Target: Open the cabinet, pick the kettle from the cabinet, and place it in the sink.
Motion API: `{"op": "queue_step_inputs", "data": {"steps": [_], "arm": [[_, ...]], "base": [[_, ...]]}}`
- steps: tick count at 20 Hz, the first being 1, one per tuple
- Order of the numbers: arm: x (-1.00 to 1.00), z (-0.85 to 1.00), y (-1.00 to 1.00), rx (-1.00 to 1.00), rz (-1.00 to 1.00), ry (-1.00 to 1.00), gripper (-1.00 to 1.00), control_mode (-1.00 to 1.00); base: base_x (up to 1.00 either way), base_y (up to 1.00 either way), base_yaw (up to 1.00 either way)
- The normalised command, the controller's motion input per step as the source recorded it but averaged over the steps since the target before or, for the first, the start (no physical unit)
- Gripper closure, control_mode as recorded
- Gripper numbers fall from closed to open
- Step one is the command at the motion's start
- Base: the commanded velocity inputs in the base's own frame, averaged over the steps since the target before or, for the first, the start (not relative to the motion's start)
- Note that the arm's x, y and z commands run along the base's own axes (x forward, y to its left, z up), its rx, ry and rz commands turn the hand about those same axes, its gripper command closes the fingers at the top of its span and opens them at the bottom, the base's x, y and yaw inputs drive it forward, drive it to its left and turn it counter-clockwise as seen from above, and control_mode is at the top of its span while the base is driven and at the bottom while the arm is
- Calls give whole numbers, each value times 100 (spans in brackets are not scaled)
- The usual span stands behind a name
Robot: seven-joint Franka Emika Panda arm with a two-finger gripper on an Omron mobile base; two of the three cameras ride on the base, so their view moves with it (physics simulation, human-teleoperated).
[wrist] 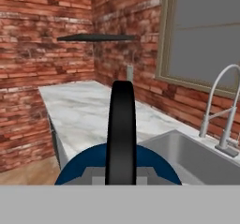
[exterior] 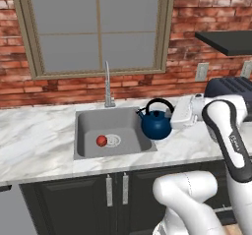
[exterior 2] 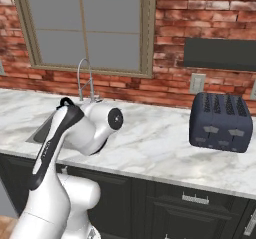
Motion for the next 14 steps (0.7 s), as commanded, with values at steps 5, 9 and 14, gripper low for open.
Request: {"op": "queue_step_inputs", "data": {"steps": [5, 9, 14], "arm": [[39, -26, 9, 0, 0, 1, 100, -100], [33, -33, 19, 0, 0, 0, 100, -100], [38, -30, 22, -7, 0, 0, 100, -100]], "base": [[0, 0, 0], [0, 0, 0], [0, 0, 0]]}}
